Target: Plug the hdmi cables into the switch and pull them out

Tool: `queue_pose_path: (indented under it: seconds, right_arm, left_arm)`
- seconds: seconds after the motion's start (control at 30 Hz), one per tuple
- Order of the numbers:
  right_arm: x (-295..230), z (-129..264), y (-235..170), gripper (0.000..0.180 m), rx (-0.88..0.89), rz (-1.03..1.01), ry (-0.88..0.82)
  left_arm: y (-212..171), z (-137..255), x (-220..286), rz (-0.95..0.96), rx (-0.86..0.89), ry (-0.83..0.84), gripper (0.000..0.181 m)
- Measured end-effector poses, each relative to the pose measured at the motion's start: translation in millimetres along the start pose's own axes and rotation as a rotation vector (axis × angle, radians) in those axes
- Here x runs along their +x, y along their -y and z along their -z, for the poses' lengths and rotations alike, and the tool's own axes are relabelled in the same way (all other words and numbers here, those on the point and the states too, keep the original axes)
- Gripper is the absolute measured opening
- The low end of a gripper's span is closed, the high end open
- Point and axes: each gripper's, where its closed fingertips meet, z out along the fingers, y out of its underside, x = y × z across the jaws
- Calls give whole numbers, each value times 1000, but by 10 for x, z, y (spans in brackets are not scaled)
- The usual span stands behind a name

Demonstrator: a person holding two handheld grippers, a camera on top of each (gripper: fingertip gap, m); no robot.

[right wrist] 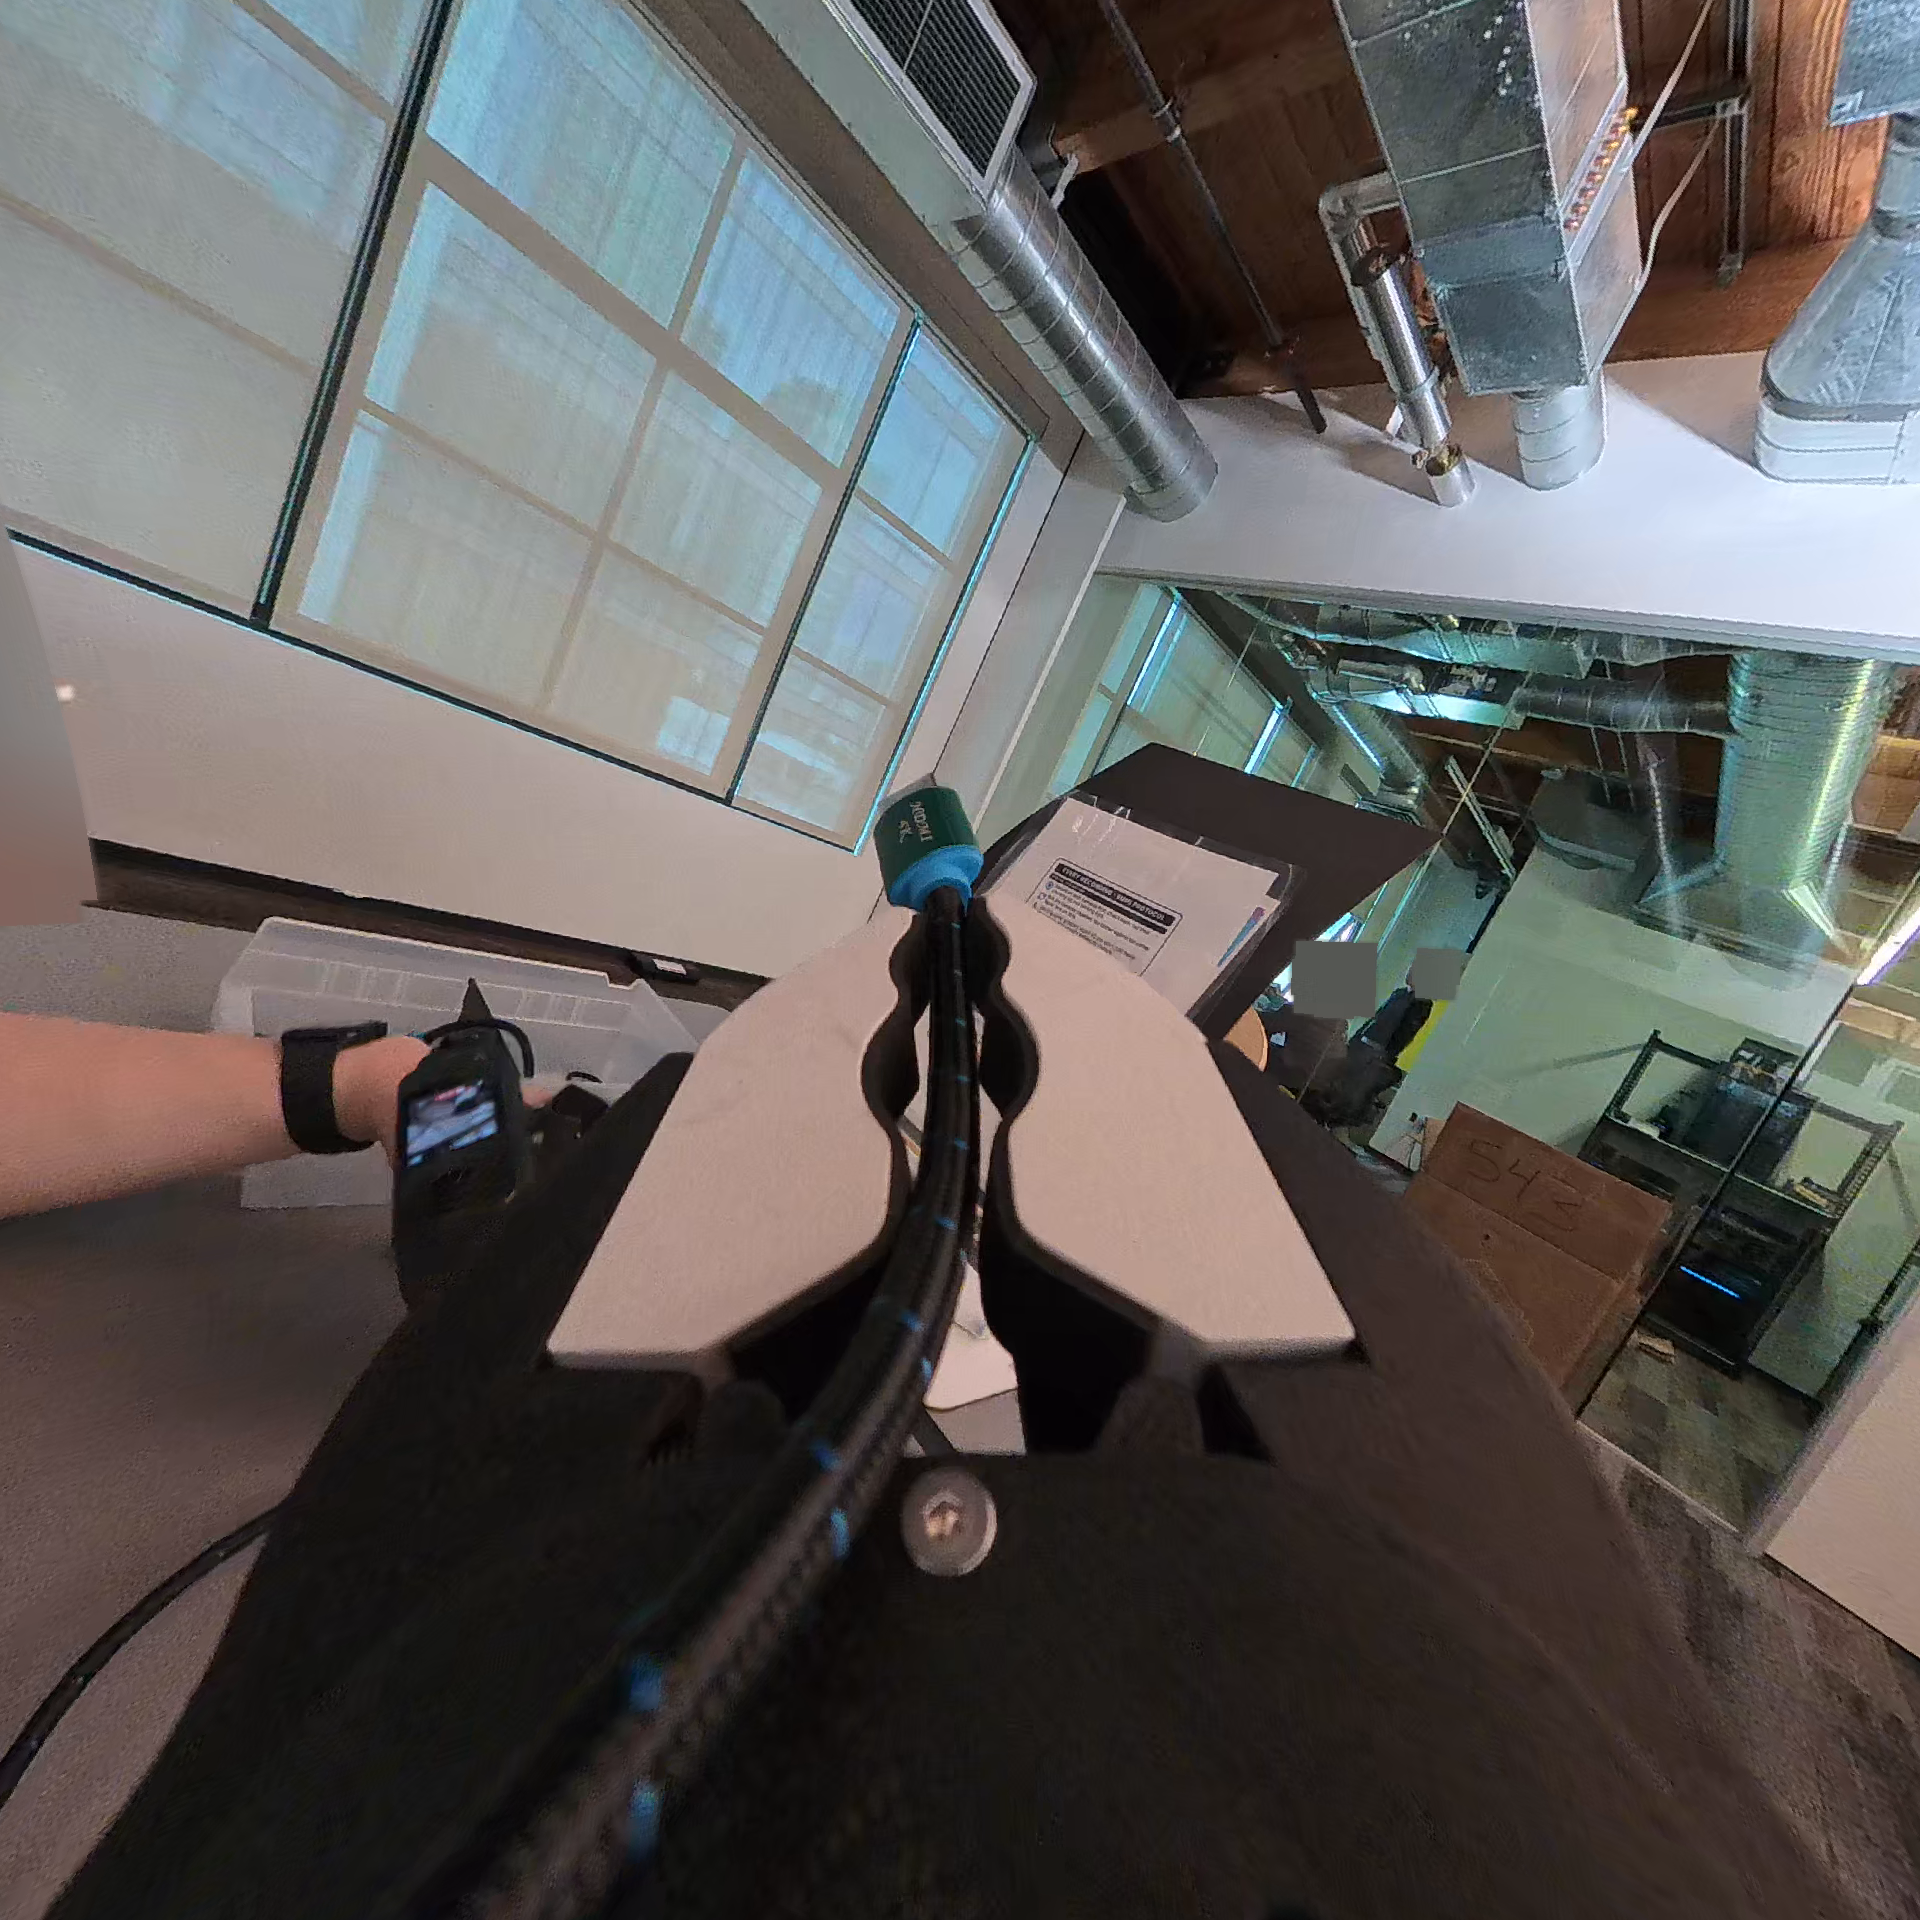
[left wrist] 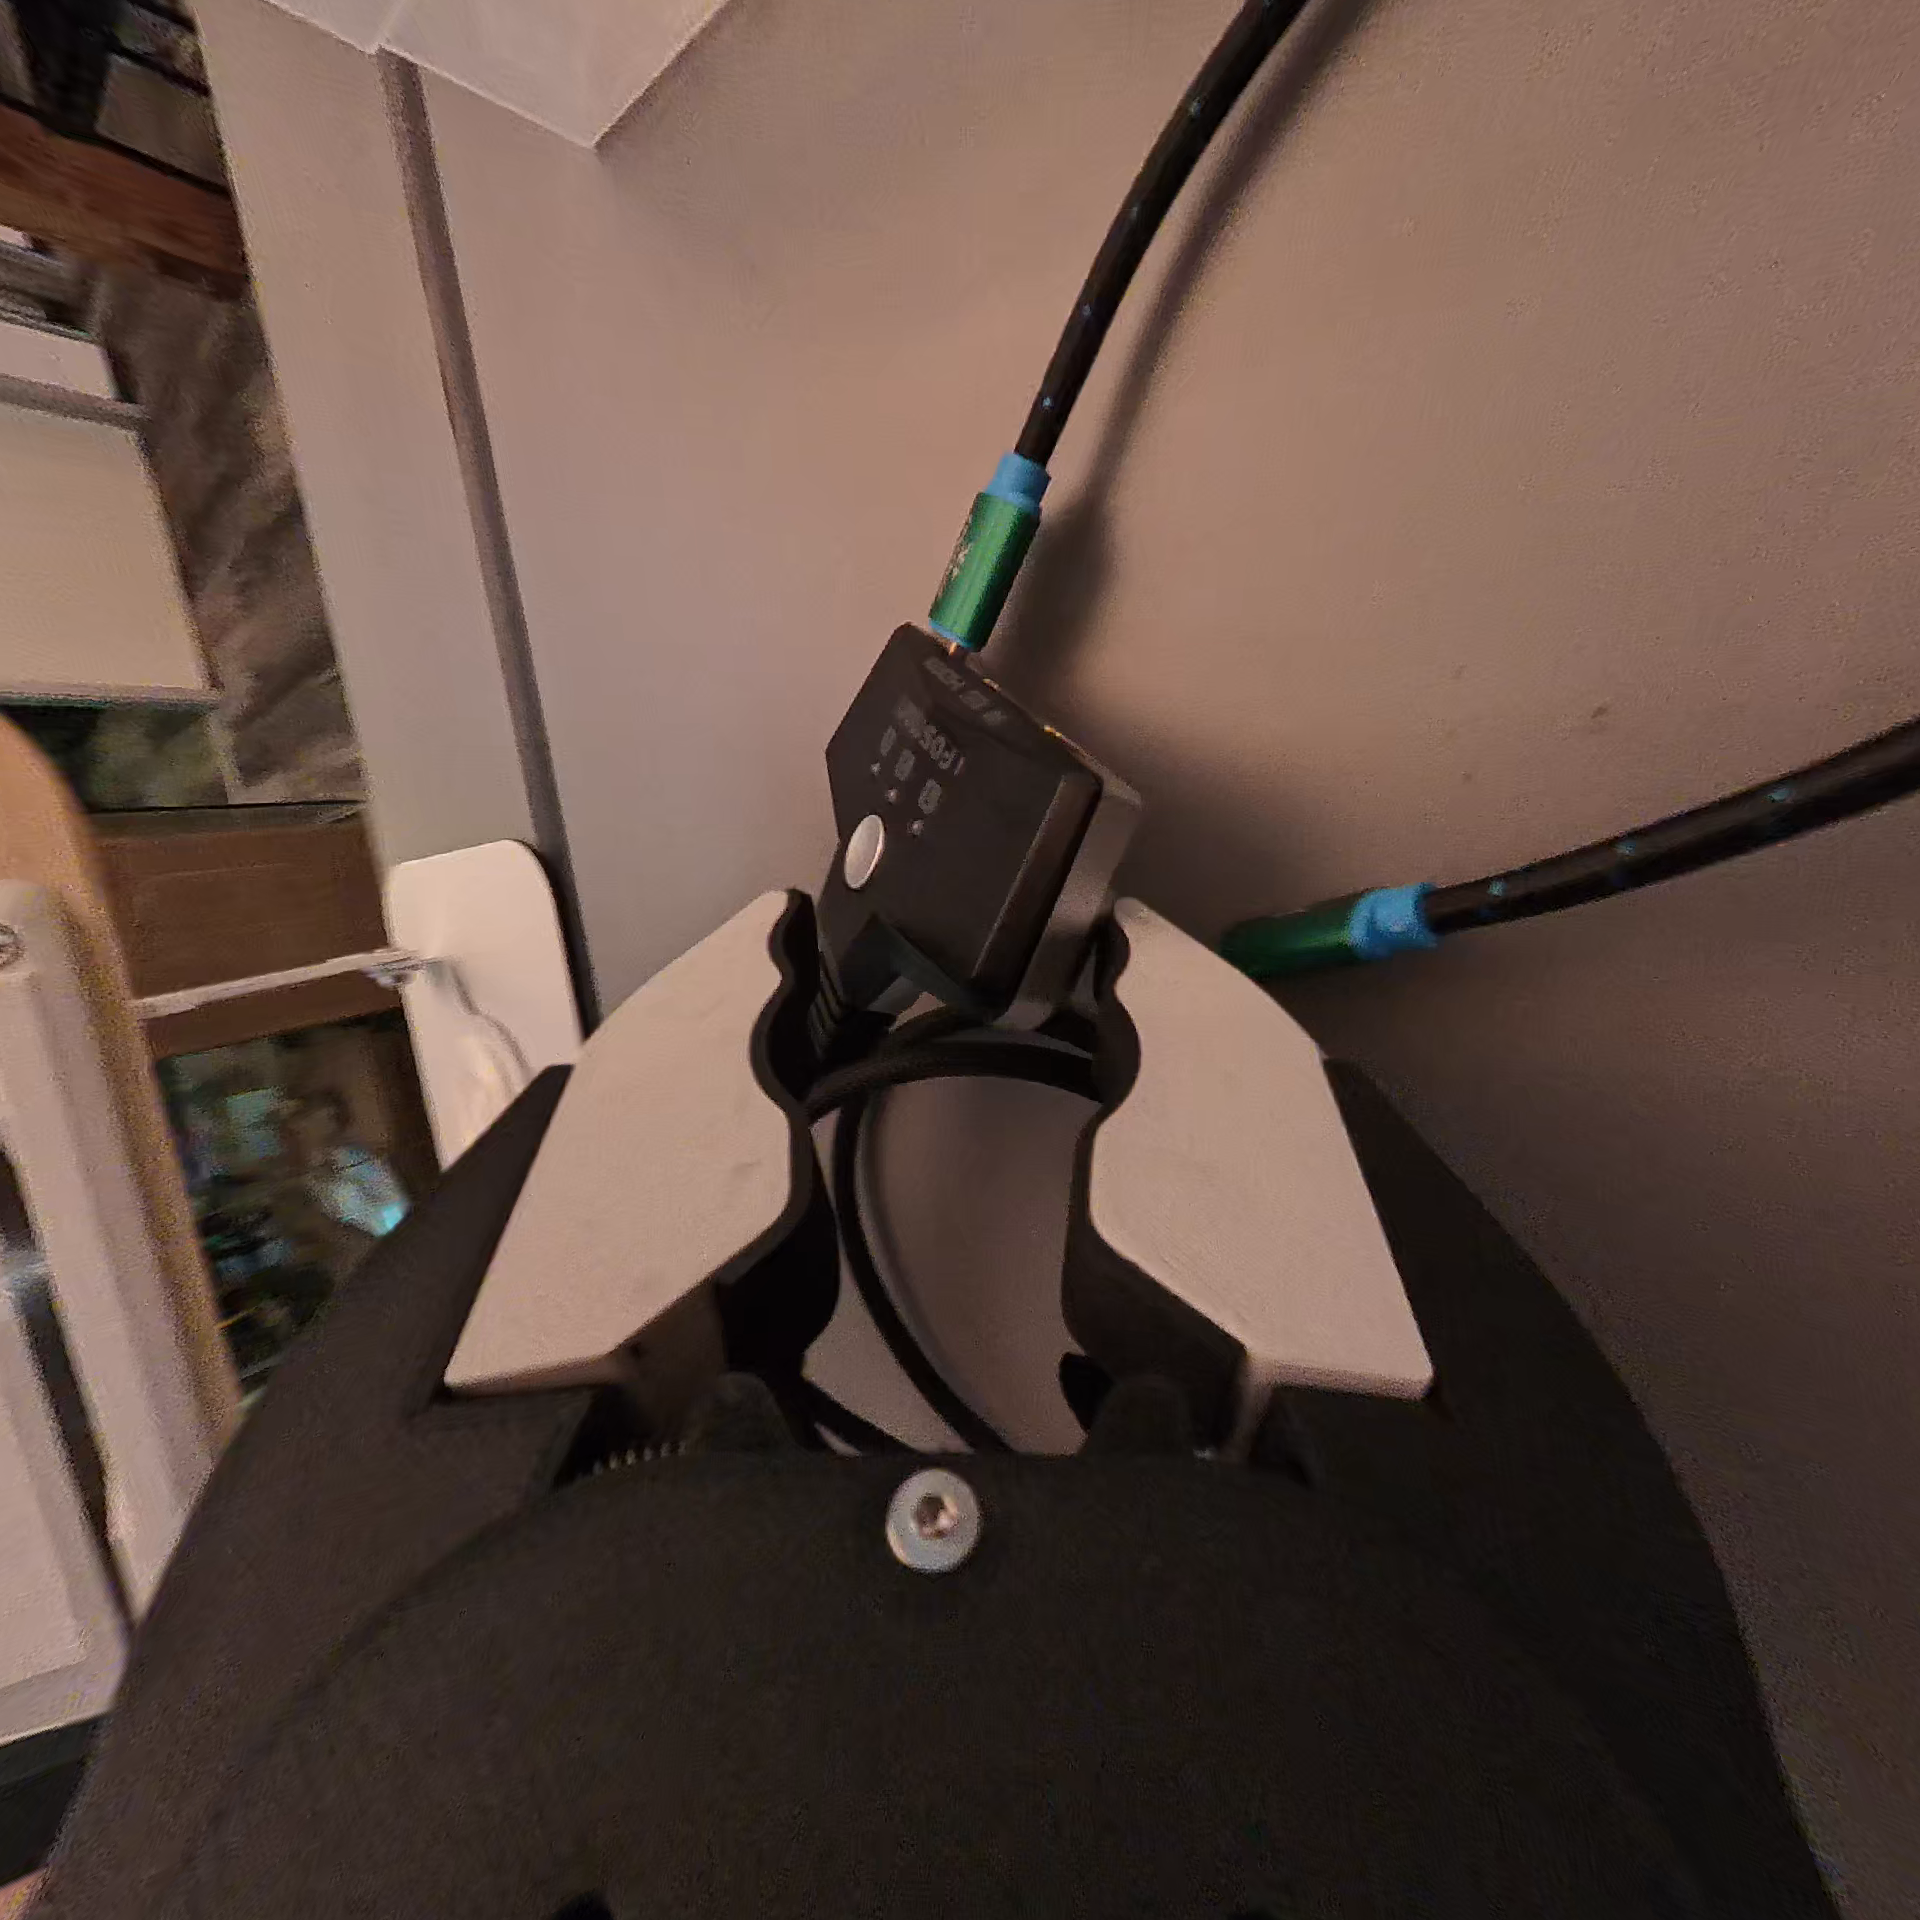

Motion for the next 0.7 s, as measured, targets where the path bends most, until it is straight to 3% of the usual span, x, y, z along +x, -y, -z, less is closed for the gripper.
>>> queue_pose_path:
  seconds: [0.2,0.3,0.4,0.7]
  right_arm:
    - [1,22,16,8,12,-34,19]
    - [16,18,-21,8,5,-75,30]
    - [-21,-3,-64,8,3,-125,79]
    - [-280,-243,-262,7,-23,-295,268]
  left_arm:
    - [2,-168,-52,-111,-31,116,40]
    - [49,-130,-196,-142,-17,218,26]
    - [11,-68,-360,-136,-74,298,23]
    - [133,770,-976,-28,31,610,20]
